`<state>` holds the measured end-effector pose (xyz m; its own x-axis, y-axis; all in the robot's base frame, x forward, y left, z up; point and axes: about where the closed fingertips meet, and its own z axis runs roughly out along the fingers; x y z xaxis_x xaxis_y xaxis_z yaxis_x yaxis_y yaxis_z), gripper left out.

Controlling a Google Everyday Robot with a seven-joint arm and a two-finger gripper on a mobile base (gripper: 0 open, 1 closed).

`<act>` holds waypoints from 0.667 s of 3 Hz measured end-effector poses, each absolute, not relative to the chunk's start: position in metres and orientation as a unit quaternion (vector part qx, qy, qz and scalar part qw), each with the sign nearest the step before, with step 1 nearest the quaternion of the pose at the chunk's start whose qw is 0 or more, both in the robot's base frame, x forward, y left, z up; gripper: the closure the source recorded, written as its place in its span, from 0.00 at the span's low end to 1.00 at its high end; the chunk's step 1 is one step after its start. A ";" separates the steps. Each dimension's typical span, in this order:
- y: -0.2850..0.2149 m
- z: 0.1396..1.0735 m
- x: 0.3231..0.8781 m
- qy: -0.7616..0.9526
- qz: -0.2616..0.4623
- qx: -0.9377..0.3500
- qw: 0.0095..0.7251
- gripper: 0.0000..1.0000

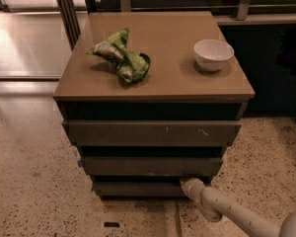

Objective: Open bottom drawer

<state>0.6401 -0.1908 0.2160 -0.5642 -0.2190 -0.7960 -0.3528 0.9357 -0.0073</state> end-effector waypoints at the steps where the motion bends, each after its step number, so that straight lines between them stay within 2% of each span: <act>1: -0.195 0.204 0.638 0.891 0.067 -0.167 0.417 1.00; 2: -0.200 0.195 0.634 0.903 0.059 -0.173 0.390 1.00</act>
Offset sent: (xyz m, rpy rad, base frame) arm -0.0203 -0.0338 -0.0456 -0.1299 0.2267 0.0048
